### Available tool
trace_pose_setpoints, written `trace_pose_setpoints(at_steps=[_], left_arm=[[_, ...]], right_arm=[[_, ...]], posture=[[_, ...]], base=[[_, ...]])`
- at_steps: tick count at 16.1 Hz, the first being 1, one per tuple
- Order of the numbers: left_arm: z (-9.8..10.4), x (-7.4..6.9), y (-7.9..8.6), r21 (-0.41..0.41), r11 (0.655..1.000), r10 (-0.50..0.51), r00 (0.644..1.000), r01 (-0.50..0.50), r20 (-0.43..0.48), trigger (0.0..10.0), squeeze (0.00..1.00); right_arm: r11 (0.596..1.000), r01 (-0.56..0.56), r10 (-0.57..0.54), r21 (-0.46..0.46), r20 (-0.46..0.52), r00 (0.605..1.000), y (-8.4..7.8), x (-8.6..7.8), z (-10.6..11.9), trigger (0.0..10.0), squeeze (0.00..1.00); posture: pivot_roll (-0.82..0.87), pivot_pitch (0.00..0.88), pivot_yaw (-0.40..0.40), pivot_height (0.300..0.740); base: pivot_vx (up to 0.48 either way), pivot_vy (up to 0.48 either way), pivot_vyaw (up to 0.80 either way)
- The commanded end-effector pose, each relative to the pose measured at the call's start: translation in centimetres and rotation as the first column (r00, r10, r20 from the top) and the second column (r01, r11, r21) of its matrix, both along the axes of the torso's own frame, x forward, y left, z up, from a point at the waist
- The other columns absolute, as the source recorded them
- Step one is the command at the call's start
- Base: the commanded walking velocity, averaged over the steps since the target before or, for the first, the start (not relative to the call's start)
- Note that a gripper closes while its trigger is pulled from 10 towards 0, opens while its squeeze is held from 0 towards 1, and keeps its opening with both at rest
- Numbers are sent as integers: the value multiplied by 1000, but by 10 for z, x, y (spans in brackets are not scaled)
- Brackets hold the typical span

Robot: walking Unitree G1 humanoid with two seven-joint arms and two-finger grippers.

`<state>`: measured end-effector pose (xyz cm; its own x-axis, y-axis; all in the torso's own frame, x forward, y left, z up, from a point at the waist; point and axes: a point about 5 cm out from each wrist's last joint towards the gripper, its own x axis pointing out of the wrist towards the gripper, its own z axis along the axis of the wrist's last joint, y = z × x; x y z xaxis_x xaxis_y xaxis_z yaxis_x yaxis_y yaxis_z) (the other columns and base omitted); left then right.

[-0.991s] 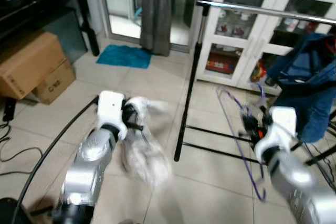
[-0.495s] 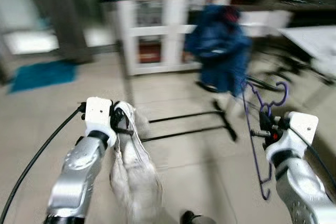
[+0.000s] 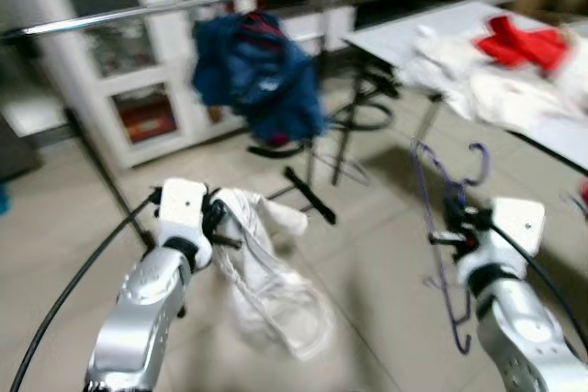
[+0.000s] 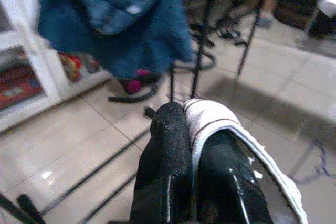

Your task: Hang hanger

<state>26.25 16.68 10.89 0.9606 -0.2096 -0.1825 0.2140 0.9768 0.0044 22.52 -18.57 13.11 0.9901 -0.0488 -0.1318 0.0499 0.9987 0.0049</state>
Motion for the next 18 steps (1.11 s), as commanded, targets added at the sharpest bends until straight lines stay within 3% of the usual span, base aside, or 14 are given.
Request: trace_pose_setpoints(at_steps=[1,6,14,18], left_arm=[[16,2,-3,-18,1000,-2,998,4,69,10000,0],[20,5,-10,-16,1000,-20,995,22,96,10000,0],[20,10,-12,-32,999,-17,994,21,104,10000,0],[22,13,-13,10,1000,-29,992,28,126,10000,0]], right_arm=[[1000,18,-19,-18,-15,1000,-5,1,-1,10000,0],[998,53,-54,-28,-39,998,-14,4,-3,10000,0],[998,58,-60,-35,-57,997,-14,3,-4,10000,0],[997,60,-63,-44,-60,996,-15,5,-5,10000,0]], posture=[[-101,0,9,740],[-111,0,14,740],[-128,0,27,740],[-121,0,19,740]], base=[[0,0,-800],[0,0,-800],[0,0,-800],[0,0,-800]])
